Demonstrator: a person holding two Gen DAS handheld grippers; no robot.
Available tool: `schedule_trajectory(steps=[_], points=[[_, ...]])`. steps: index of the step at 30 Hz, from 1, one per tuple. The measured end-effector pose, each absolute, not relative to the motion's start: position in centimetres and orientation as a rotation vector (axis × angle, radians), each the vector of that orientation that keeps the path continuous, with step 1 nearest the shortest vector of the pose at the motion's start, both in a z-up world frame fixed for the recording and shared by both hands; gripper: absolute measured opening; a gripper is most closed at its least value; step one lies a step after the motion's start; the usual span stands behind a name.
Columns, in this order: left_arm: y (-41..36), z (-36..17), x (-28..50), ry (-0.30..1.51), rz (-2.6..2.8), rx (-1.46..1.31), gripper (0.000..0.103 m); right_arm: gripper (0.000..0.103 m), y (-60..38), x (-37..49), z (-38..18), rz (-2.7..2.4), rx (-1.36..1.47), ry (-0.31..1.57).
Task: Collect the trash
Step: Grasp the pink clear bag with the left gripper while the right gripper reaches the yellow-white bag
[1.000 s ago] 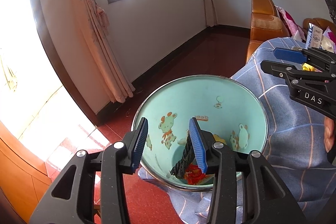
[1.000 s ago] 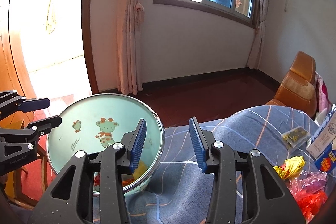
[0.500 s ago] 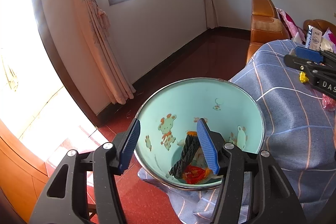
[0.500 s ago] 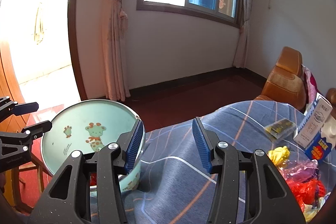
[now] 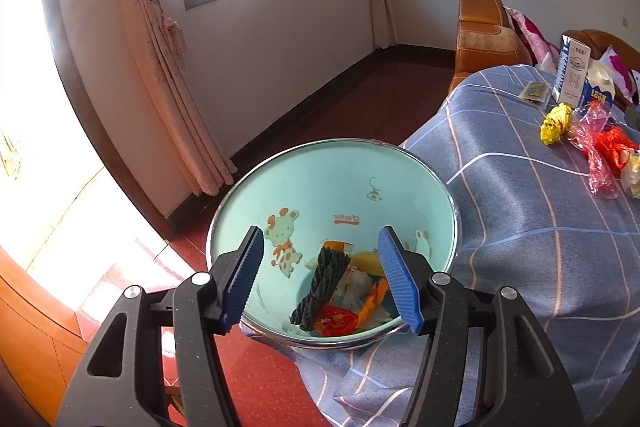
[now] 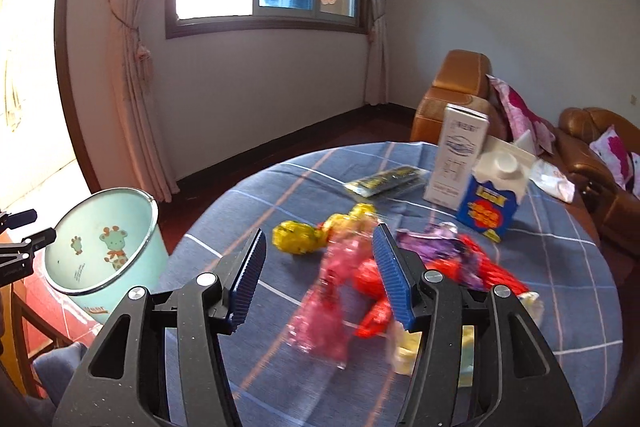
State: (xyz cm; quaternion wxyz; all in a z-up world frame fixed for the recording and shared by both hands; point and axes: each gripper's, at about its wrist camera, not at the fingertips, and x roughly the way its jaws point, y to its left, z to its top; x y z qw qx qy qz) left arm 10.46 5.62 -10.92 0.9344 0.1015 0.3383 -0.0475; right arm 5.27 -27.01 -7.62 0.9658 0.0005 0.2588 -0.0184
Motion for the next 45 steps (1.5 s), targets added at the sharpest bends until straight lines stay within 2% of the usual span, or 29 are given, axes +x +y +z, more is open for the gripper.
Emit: schedule_trajectory(steps=[10,23,27,37,38,39,41,42,45], points=[[-2.2,-9.7,9.2,0.663,-0.216,0.288,0.06,0.056,-38.1,0.2,-9.3,-0.27,0.137,0.563],[-16.9,-10.4,8.9,0.672,-0.425,0.332,0.062,0.056,-44.4,-4.9,-11.5,-0.397,0.245,0.582],[-20.2,-11.5,8.9,0.699,-0.473,0.342,0.062,0.059,-45.6,-6.1,-11.8,-0.409,0.271,0.57],[-22.1,-14.1,10.5,0.798,-0.495,0.341,0.063,0.062,-44.7,-5.8,-12.2,-0.378,0.267,0.569],[-21.7,-14.0,10.7,0.797,-0.495,0.34,0.057,0.062,-44.6,-5.8,-12.2,-0.375,0.265,0.569],[-21.2,-14.0,10.9,0.805,-0.513,0.326,0.042,0.062,-44.5,-5.7,-12.2,-0.373,0.265,0.569],[-20.6,-13.9,11.5,0.819,-0.527,0.311,0.036,0.062,-44.4,-5.6,-12.2,-0.367,0.267,0.57],[-20.4,-13.8,11.7,0.817,-0.543,0.308,0.023,0.062,-44.2,-5.5,-12.1,-0.366,0.265,0.572],[-20.1,-13.4,11.5,0.785,-0.556,0.349,0.015,0.062,-43.8,-5.1,-12.0,-0.359,0.258,0.579]])
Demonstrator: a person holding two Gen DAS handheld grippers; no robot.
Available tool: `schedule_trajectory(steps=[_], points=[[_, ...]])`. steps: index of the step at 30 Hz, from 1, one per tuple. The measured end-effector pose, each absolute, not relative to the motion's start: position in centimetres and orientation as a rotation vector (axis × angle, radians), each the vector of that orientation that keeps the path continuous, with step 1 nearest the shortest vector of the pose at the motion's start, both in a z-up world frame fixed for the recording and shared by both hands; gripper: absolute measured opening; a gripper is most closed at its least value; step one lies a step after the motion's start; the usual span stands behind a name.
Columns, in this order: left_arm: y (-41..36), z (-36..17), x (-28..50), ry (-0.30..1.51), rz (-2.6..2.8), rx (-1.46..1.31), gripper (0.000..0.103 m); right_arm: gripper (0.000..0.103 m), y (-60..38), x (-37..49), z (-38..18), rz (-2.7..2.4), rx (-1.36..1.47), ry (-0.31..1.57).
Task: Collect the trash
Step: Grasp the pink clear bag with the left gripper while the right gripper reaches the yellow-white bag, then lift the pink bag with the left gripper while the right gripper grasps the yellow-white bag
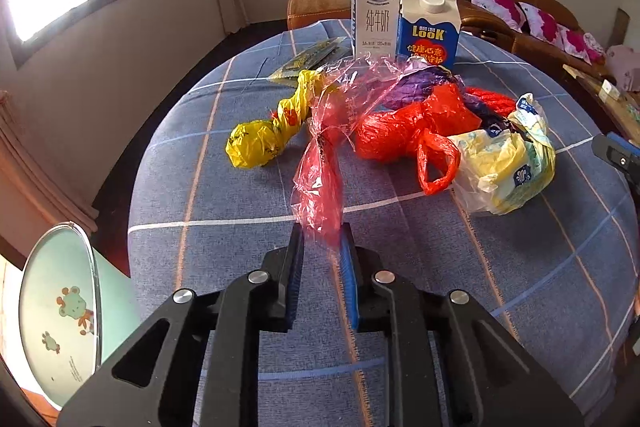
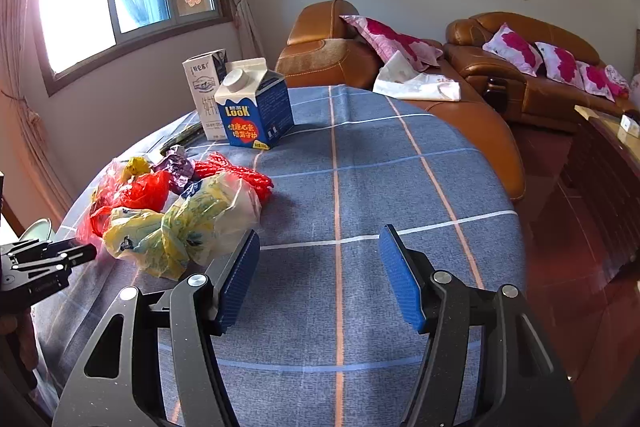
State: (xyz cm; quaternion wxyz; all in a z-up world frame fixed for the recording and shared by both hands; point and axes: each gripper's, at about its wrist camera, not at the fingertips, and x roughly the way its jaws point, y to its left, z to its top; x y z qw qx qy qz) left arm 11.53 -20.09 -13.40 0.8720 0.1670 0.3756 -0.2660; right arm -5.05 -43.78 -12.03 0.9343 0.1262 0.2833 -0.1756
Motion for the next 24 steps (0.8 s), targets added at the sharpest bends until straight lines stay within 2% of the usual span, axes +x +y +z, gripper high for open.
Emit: schedule_trajectory(steps=[8,13,17,24], points=[[-17.4,-10.4,7.9,0.64,-0.534,0.456,0.013,0.062,-43.4,-3.2,-10.9,-0.341,0.263,0.567],[-14.3,-10.3,7.8,0.672,-0.514,0.382,0.013,0.062,-42.9,0.8,-9.9,-0.307,0.262,0.574],[-12.0,-10.7,8.4,0.701,-0.484,0.344,0.013,0.062,-42.4,3.7,-11.2,-0.272,0.257,0.657],[-8.0,-11.1,8.6,0.722,-0.447,0.288,0.013,0.062,-41.3,0.2,-12.4,-0.237,0.232,0.751]])
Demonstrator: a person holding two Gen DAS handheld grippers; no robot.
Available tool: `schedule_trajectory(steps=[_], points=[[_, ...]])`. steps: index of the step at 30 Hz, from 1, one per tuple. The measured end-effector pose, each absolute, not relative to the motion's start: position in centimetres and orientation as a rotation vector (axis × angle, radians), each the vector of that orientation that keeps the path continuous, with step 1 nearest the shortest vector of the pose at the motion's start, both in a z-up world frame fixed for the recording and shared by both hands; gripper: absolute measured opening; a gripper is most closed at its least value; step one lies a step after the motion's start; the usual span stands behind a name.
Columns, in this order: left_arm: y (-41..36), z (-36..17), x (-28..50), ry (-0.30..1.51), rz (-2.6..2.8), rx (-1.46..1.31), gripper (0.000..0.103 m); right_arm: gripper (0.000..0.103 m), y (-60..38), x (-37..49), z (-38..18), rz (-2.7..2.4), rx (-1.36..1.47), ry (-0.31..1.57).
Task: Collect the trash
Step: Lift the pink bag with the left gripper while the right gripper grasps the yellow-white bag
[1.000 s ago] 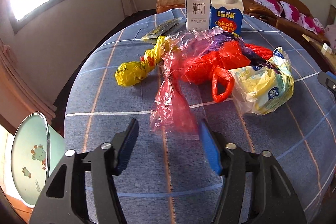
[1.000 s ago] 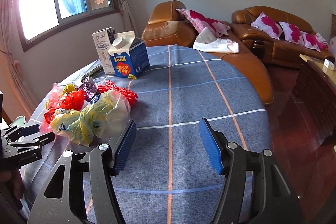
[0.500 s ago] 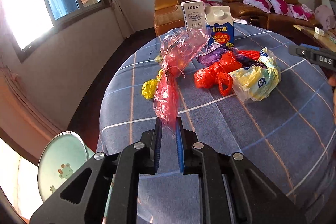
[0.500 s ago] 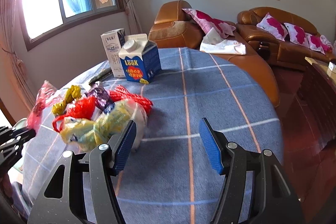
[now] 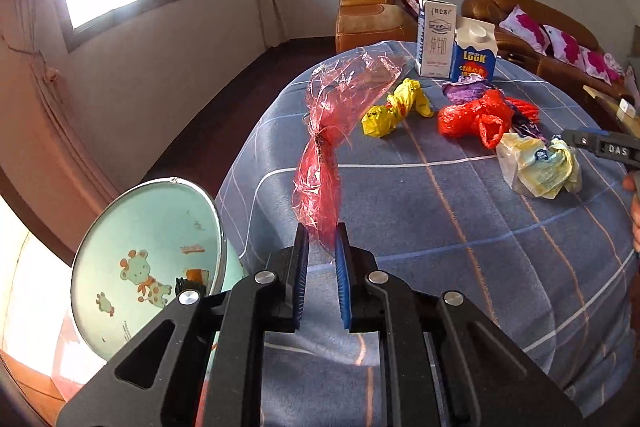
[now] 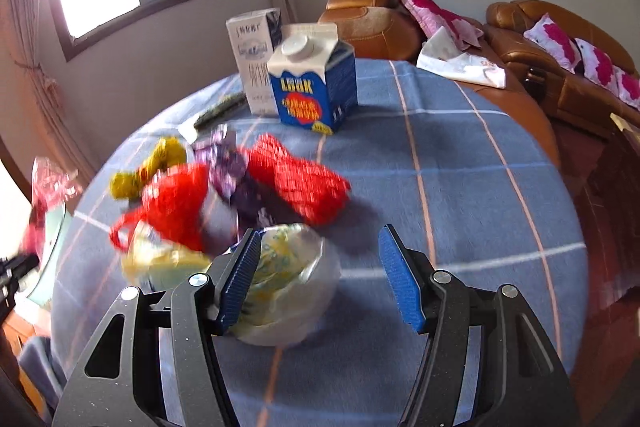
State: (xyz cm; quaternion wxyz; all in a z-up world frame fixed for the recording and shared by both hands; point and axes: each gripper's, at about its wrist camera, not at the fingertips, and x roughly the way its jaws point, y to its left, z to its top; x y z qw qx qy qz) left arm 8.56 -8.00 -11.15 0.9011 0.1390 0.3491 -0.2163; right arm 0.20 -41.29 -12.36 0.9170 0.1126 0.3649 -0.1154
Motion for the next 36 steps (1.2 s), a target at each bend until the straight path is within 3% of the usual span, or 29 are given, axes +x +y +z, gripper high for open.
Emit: schedule_trajectory(steps=[6,12,14,17,20,36], points=[[-6.4,-11.2,7.9,0.722,-0.439,0.278,0.013,0.062,-41.3,-4.1,-12.6,-0.254,0.257,0.744],[-5.9,-11.3,6.8,0.723,-0.451,0.274,0.013,0.061,-41.8,-2.8,-13.0,-0.192,0.375,0.751],[-5.6,-11.2,6.7,0.724,-0.447,0.268,0.014,0.055,-42.0,-2.1,-13.9,-0.159,0.43,0.775],[-4.8,-11.0,6.7,0.722,-0.434,0.261,0.014,0.029,-41.9,-2.0,-14.7,-0.082,0.501,0.768],[-4.3,-11.1,6.8,0.722,-0.416,0.262,0.014,0.024,-41.4,-2.7,-14.4,-0.063,0.498,0.729],[-1.5,-9.4,7.1,0.649,-0.263,0.334,0.014,0.021,-33.7,-3.0,-5.6,-0.035,0.191,0.461]])
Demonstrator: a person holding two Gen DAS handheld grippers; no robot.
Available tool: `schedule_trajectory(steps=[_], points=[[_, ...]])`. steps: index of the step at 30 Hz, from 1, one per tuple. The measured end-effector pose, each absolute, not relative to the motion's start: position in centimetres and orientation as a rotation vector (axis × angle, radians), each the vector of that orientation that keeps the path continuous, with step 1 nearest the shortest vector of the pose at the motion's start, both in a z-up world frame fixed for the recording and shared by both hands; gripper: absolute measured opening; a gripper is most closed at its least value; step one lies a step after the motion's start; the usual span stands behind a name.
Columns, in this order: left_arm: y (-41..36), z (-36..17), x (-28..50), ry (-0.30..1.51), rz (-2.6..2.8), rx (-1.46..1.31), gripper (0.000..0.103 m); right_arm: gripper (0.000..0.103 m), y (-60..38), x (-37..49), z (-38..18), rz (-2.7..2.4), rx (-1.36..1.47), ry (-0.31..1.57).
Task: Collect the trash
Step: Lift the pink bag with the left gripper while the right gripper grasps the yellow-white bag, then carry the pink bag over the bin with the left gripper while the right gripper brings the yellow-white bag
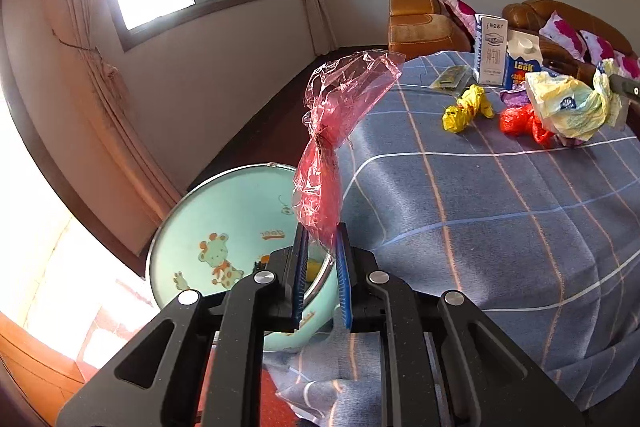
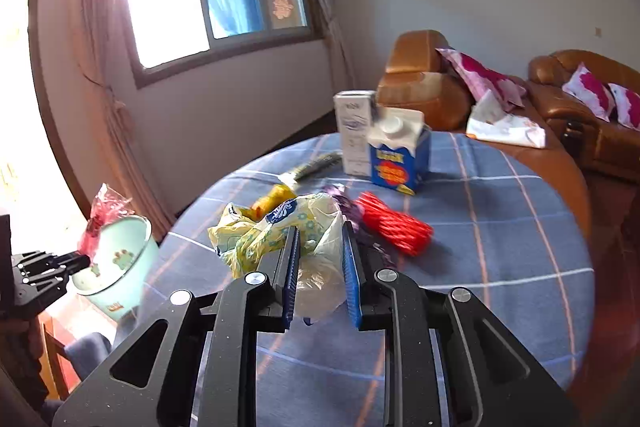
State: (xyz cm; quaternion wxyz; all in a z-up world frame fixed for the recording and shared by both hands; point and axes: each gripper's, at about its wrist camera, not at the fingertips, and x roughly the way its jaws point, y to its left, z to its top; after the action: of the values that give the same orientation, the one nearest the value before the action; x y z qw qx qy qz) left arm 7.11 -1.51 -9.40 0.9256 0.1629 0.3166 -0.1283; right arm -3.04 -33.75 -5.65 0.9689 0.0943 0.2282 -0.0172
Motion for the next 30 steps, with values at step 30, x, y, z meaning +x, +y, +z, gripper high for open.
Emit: schedule_trajectory(steps=[30], points=[[7.0,-9.5,10.6,0.674,0.001,0.353,0.014,0.021,-19.1,9.3,-6.2,0.213,-0.04,0.473]])
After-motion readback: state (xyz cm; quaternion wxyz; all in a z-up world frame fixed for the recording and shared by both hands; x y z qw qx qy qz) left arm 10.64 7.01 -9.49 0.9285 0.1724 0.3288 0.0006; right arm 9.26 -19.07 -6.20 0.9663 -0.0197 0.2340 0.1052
